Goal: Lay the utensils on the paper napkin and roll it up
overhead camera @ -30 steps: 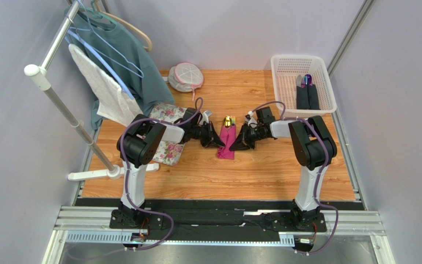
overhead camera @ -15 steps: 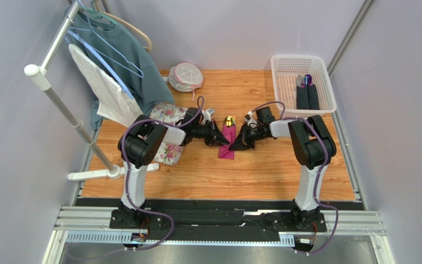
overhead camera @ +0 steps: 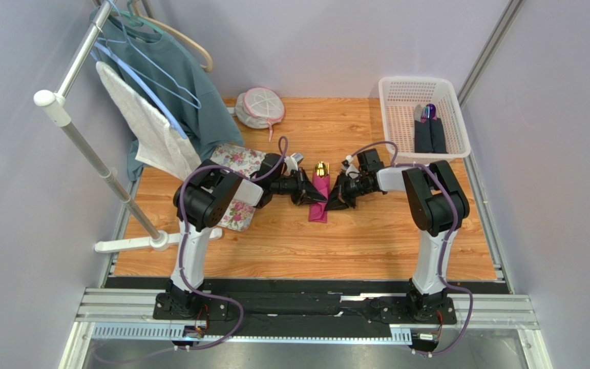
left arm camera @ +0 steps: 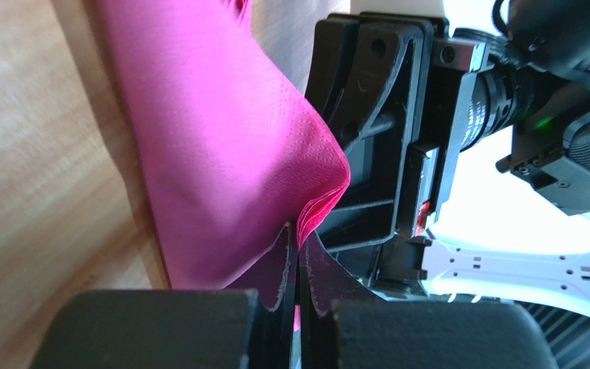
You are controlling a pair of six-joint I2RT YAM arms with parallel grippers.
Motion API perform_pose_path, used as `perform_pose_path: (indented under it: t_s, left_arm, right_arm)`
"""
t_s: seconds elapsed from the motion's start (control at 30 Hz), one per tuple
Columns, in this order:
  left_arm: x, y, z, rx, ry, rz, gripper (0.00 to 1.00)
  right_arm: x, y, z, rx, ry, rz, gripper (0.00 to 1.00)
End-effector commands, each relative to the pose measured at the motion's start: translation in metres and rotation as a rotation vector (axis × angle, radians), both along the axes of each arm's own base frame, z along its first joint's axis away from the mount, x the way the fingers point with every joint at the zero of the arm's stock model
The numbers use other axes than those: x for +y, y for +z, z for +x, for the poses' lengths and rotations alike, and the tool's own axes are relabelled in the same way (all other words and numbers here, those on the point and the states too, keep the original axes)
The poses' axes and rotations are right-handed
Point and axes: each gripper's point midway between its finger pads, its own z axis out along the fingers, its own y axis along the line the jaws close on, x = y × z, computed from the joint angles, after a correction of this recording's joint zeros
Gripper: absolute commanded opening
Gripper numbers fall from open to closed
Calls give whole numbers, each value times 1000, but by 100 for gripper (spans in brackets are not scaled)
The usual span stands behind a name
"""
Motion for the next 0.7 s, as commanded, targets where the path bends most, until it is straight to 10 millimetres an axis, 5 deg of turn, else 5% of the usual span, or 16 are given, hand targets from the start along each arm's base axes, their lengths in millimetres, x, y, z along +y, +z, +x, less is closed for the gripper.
perform_pose_path:
  t_s: [0.0, 0.2, 0.47, 0.67]
  left_arm:
    - [-7, -5, 2, -11, -3, -30, 0]
    - [-1, -27, -1, 35, 15, 10, 0]
    - [18, -45, 0, 58, 40, 102, 0]
    - [26, -54, -1, 61, 41, 183, 0]
  right_arm:
    - [-6, -28, -1, -2, -2, -96, 3]
    - [-4, -15, -1, -17, 16, -77, 5]
    - [-1, 38, 7, -126, 30, -4, 11]
    - [2, 41, 6, -108, 41, 20, 11]
